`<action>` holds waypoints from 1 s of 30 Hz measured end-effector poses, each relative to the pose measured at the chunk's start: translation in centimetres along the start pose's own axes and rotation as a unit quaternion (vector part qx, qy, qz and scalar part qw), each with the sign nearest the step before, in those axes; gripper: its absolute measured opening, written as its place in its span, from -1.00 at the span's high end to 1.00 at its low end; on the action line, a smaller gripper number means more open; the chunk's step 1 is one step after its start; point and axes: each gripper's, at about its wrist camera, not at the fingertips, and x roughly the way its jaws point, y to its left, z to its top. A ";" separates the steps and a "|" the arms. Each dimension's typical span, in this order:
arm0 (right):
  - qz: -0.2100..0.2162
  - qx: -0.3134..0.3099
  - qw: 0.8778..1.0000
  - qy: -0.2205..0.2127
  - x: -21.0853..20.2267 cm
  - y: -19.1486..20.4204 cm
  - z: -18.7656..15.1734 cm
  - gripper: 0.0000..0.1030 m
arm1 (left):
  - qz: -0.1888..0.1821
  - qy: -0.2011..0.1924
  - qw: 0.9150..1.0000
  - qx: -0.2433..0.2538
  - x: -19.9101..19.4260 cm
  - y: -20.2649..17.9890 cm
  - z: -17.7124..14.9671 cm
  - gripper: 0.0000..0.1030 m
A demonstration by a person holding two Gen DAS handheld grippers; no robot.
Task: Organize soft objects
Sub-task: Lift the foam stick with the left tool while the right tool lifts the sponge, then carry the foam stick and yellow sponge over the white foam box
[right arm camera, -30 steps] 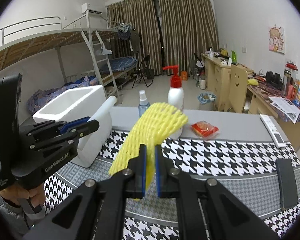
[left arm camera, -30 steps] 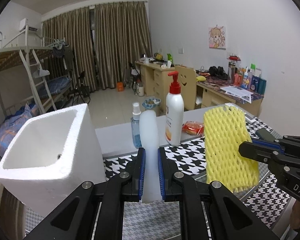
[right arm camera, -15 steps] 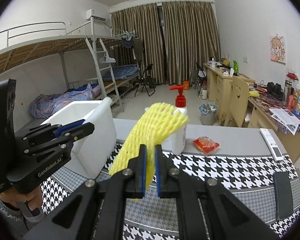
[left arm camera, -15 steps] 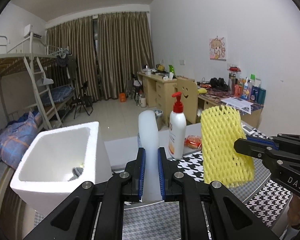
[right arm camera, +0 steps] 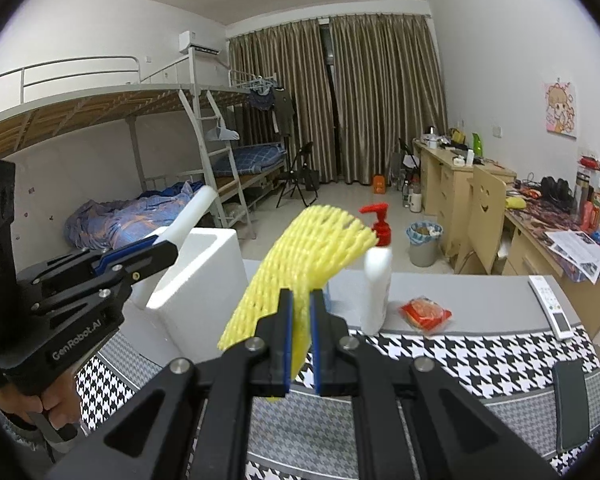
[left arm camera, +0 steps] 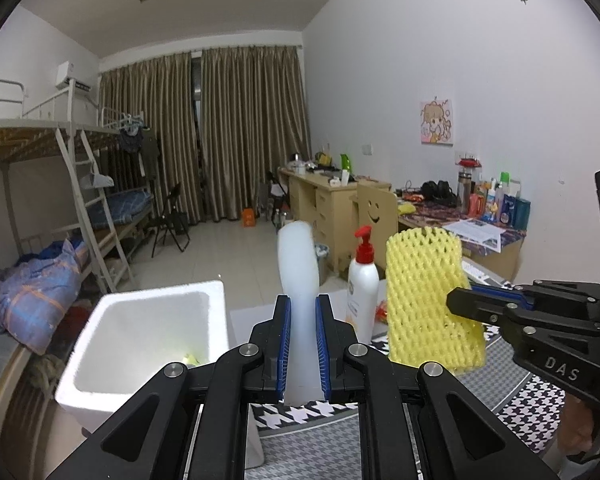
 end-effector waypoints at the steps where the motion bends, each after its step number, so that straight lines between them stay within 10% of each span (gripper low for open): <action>1: 0.000 -0.001 1.000 0.000 0.1 0.2 0.1 0.80 | 0.001 -0.004 1.000 0.002 -0.2 0.1 0.1 0.74; 30: 0.041 -0.023 0.999 -0.006 3.0 4.3 3.2 0.80 | 0.072 -0.029 0.997 -0.027 -1.4 5.8 1.6 0.73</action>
